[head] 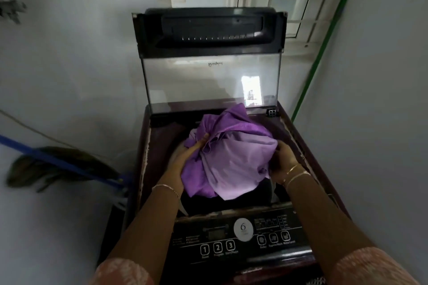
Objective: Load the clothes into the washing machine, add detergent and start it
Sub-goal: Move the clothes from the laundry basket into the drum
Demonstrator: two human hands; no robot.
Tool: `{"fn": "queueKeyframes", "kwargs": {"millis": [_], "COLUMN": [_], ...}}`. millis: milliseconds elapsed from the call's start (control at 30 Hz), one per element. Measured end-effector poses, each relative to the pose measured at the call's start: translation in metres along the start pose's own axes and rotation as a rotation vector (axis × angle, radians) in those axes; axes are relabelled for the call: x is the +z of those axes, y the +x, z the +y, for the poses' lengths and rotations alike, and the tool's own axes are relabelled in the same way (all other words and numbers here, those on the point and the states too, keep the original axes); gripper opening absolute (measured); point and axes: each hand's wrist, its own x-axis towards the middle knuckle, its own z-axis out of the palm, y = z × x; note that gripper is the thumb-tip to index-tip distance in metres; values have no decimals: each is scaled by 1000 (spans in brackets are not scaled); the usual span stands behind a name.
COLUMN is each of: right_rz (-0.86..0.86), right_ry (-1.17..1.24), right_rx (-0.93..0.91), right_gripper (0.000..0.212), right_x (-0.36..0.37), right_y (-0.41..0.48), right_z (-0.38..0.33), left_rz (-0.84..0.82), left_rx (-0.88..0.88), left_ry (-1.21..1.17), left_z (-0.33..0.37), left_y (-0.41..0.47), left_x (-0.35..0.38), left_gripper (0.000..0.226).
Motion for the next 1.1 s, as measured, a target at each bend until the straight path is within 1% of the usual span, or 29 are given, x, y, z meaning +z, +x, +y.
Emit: {"fn": "queueKeyframes", "kwargs": {"millis": [67,133,200,233,333,400,467,600,767,867,967,1100], "right_rz": [-22,-19,-39,-38,5,26,-3,-107,-127,-106,-74,-52], "right_ry": [-13,-25,-2,-5,-109,-221,-301,-385,-463,-474,-479,-439], "right_rx": [45,66,97,119,195,285,382,474,495,481,407,273], "right_gripper": [49,51,46,43,37,37,36,29,26,24,23,23], "right_x": [-1,-5,-10,-11,-14,-15,-13,2,-2,-12,-18,-20], "right_y": [10,22,35,40,61,77,89,101,103,98,86,54], "right_z": [-6,-10,-10,-8,2,9,15,27,36,38,30,9], "left_rz": [83,130,97,106,202,149,104,157,142,135,140,91], "left_rx": [-43,-46,8,5,-33,-81,-146,-215,-286,-324,-318,-225], "left_ry": [146,189,198,200,327,379,369,312,409,406,378,269], "left_z": [2,-5,-16,-25,-48,-54,-52,-45,-60,-69,-65,-44], "left_y": [8,17,16,15,19,25,30,36,31,22,12,-9], "left_x": [1,4,6,7,4,4,7,24,33,35,44,68], "left_gripper": [37,34,29,29,23,22,24,23,27,31,28,29]}}
